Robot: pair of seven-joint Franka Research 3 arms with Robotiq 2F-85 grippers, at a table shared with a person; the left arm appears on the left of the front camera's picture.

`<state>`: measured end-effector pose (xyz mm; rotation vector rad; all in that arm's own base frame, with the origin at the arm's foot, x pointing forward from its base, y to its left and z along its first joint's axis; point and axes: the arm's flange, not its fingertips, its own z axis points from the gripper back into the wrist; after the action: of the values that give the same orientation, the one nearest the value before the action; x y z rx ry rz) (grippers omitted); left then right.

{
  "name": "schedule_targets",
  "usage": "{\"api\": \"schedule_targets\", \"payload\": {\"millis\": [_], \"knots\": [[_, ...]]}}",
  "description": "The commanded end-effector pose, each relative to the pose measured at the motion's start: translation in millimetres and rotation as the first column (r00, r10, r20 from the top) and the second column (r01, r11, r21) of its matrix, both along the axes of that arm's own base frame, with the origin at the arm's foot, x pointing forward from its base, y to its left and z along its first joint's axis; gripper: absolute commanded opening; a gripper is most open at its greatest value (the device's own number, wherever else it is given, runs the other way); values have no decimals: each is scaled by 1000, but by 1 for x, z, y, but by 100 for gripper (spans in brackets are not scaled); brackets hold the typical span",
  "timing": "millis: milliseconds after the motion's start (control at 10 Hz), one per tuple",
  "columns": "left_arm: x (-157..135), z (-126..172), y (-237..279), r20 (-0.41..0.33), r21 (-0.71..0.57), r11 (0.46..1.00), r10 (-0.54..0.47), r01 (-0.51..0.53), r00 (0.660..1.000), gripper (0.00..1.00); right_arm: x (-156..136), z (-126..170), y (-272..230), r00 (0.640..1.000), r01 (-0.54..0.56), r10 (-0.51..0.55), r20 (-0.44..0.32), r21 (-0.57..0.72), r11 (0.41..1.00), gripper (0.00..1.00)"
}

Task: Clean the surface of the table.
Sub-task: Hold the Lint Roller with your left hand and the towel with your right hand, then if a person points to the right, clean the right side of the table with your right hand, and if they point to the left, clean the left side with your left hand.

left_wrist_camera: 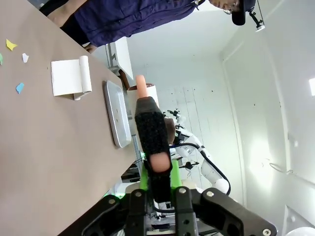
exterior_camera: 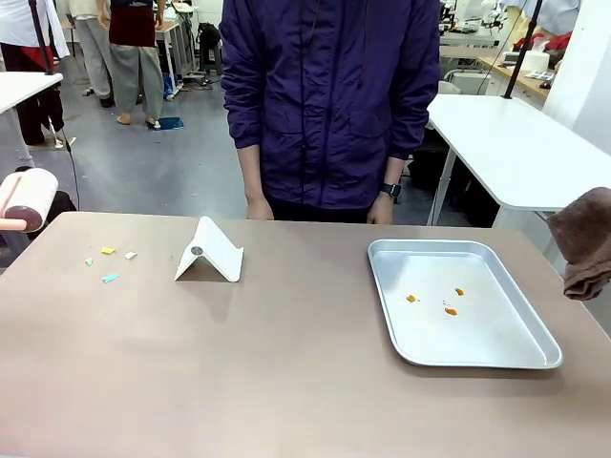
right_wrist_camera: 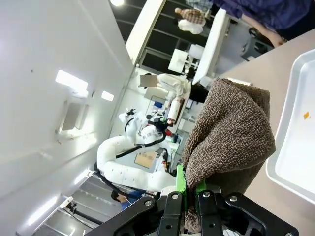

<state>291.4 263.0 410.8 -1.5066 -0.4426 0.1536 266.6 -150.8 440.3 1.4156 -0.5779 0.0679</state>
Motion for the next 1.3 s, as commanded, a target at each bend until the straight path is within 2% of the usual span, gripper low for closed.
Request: {"api": "schedule_targets", "payload": {"millis": [0,1200], "knots": [[-4,3,0,21,3,1000,-17,17,1000,0,-3,6,-1,1000,-3,2,6,10,1000,0],[-4,3,0,21,3,1000,-17,17,1000,0,-3,6,-1,1000,-3,2,6,10,1000,0]]}}
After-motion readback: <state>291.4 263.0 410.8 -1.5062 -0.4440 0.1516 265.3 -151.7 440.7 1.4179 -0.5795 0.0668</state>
